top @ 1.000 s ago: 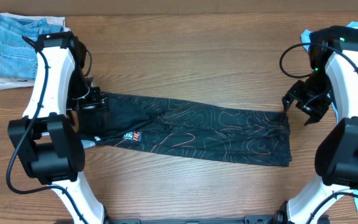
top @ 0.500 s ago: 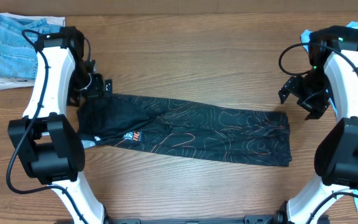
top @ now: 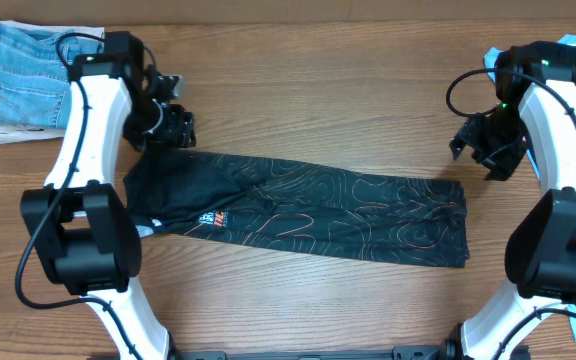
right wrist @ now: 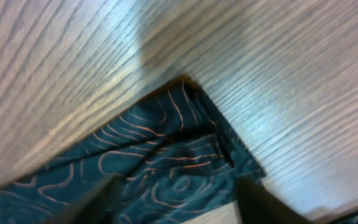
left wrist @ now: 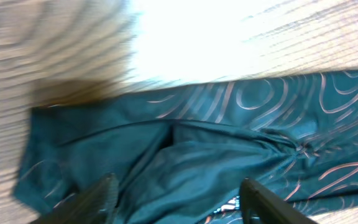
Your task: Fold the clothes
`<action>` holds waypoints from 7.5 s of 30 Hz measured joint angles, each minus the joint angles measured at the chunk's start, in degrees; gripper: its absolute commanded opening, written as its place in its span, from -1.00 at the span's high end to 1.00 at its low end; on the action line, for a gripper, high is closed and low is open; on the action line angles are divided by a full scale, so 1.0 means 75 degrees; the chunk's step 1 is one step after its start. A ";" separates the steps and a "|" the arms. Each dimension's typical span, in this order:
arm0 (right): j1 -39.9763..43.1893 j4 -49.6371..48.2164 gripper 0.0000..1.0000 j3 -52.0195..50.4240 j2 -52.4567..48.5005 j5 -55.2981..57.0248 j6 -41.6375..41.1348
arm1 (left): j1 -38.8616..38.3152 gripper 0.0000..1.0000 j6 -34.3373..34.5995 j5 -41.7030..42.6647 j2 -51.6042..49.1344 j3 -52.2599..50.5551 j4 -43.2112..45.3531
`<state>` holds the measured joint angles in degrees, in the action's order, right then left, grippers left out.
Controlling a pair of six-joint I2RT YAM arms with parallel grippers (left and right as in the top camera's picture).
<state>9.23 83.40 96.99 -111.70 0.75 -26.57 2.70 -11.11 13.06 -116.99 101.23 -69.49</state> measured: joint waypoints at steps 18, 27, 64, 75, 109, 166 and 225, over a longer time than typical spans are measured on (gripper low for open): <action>-0.0507 -0.0259 0.69 0.0009 0.0000 -0.1912 0.0810 | -0.0548 0.84 0.0434 0.0178 0.0015 -0.2180 0.1784; -0.1163 -0.0959 0.67 -0.0638 0.0000 -0.2078 0.0752 | -0.0548 0.45 0.0484 -0.0166 0.0015 -0.2390 0.2326; 0.1011 -0.1652 0.38 -0.3491 0.0000 -0.0638 -0.0434 | 0.1276 -0.06 0.1201 -0.0863 -0.0038 -0.2436 0.2337; 0.1804 -0.1443 -0.97 -0.3337 0.0000 -0.0315 -0.0431 | 0.1609 -0.58 0.1553 -0.0924 -0.0082 -0.1938 0.1629; 0.3089 -0.3567 -0.89 -0.4861 0.0650 -0.4552 0.3133 | 0.1603 -1.00 0.1670 0.0262 -0.0090 -0.0335 0.0685; -0.2200 -0.2372 0.90 -0.4016 0.1545 -0.0172 -0.0373 | 0.1603 -1.00 0.1670 0.0265 -0.0090 -0.0332 0.0291; -0.1923 -0.2938 0.92 -0.4893 0.1545 -0.1982 0.0895 | 0.1603 -1.00 0.1670 0.0265 -0.0090 -0.0335 0.0029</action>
<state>-5.19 61.36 60.29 -100.12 -14.11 -19.86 14.72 1.41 15.05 -117.67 98.72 -69.28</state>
